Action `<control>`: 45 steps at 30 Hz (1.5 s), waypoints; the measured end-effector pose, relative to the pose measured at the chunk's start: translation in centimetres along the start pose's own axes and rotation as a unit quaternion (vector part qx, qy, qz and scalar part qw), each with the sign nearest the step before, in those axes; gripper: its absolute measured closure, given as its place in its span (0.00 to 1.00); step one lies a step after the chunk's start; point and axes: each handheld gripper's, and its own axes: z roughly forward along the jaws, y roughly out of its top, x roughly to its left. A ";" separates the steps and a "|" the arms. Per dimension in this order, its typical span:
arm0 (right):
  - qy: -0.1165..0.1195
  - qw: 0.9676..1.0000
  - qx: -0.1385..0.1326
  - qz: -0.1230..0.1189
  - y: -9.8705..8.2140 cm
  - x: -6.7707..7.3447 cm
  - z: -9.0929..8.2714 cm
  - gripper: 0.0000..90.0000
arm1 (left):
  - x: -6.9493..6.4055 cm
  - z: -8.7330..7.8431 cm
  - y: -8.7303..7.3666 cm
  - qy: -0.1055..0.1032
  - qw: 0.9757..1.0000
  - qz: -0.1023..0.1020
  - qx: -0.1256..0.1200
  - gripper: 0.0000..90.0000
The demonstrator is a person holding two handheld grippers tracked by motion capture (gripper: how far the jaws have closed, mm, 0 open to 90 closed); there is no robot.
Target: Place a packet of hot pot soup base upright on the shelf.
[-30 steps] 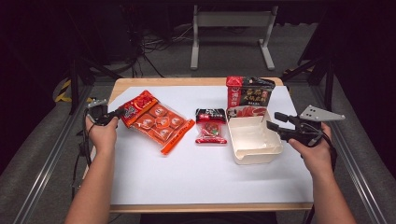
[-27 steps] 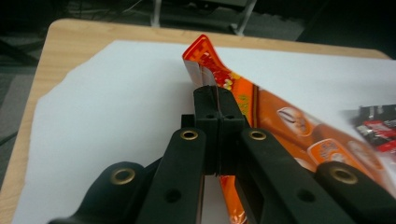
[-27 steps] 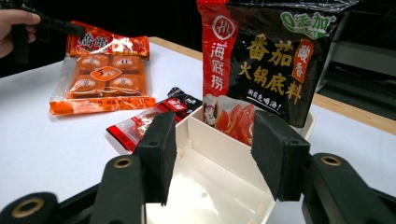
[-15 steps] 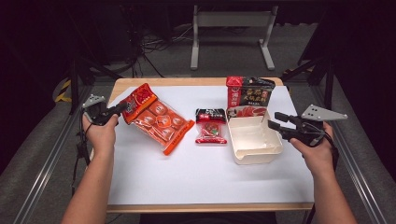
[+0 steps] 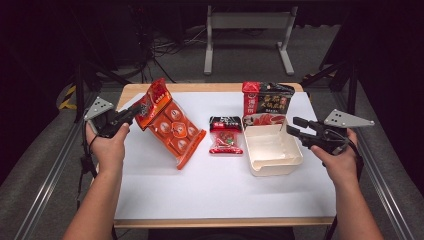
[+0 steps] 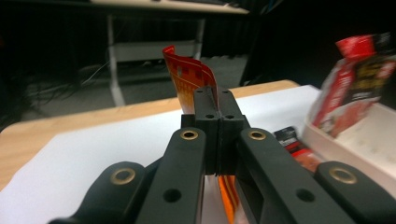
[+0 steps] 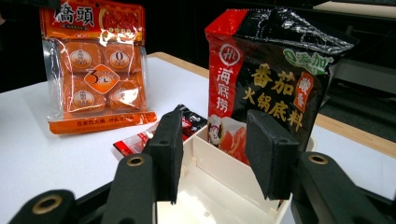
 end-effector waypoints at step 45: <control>0.139 0.989 -0.015 -0.044 2.6 5.7 5.5 0.41 | -12.1 -3.3 6.1 -0.170 0.972 0.154 -0.059 1.00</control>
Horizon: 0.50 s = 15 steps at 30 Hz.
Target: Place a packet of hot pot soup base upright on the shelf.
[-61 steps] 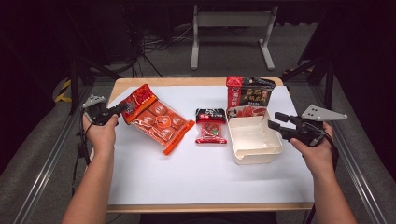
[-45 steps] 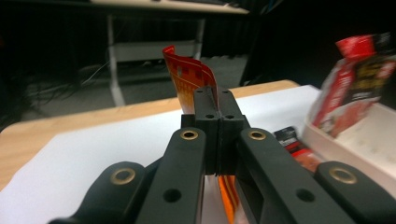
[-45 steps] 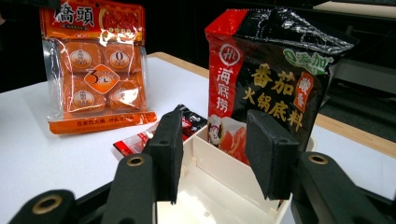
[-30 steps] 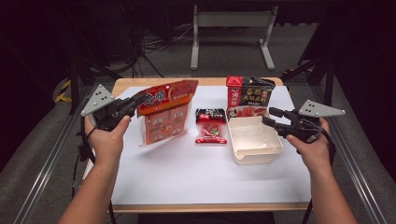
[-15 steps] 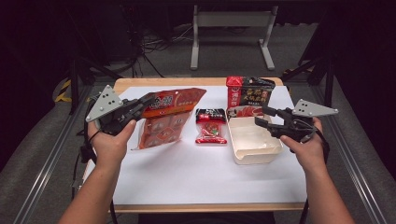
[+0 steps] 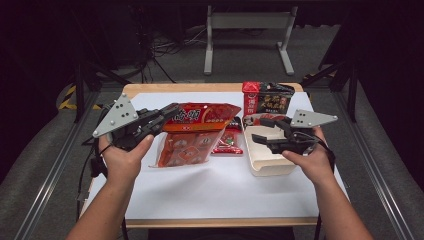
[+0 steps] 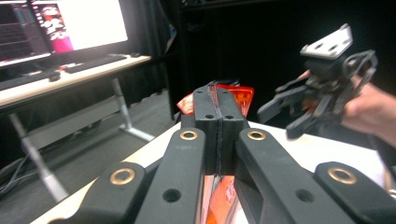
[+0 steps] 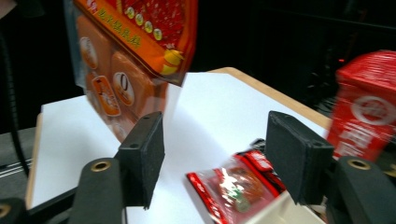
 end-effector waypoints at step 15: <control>0.062 0.998 0.005 -0.008 0.0 1.9 3.9 0.35 | -1.6 1.4 0.8 -0.036 0.999 0.004 -0.013 1.00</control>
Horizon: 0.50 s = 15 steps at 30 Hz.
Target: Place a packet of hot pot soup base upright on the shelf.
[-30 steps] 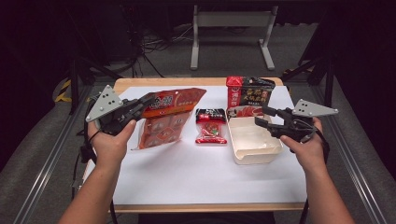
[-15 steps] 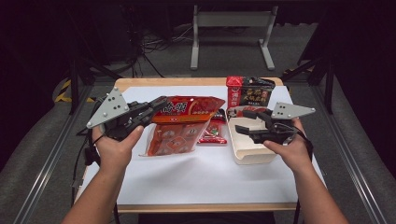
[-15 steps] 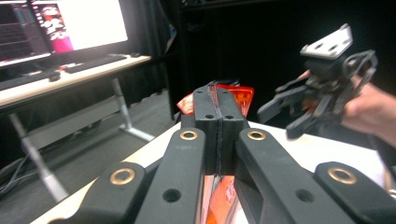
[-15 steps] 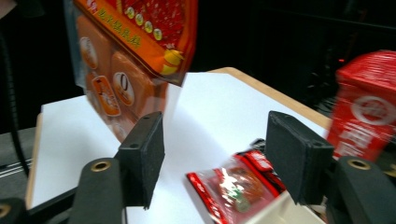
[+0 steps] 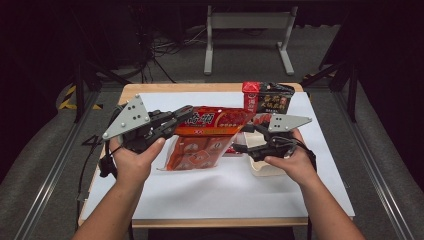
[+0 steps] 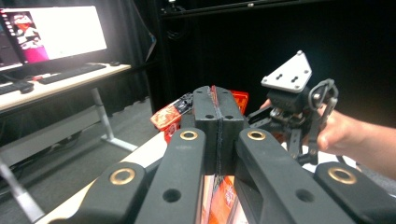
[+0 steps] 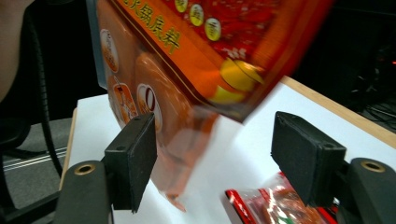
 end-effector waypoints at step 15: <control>0.063 0.998 -0.009 0.001 -0.1 0.3 2.2 0.39 | -0.7 0.9 -0.1 -0.020 1.000 -0.003 -0.016 1.00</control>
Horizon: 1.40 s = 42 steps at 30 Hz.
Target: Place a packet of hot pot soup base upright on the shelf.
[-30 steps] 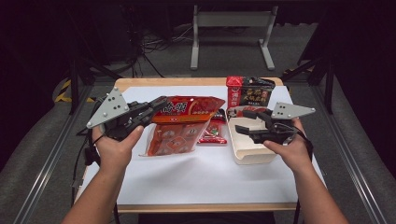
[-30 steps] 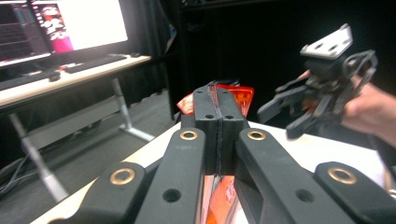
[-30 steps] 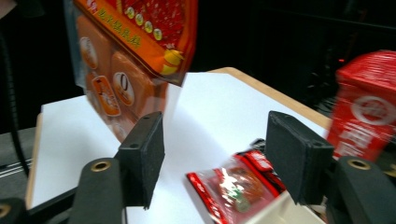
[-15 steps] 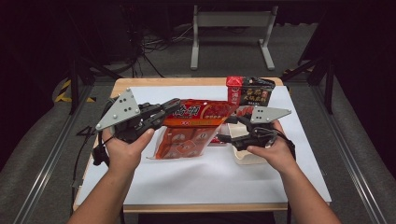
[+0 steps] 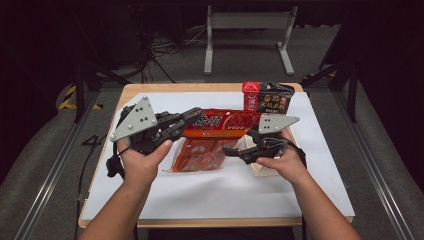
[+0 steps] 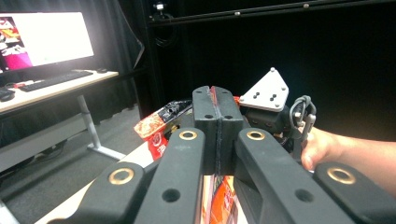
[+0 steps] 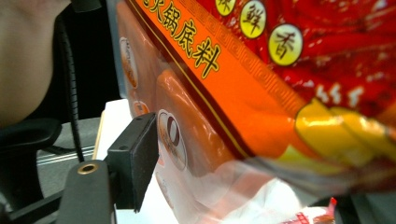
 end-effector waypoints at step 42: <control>-0.012 0.997 0.082 0.005 4.5 1.7 -3.9 0.79 | 1.4 0.0 -1.0 0.073 0.997 0.003 0.033 0.38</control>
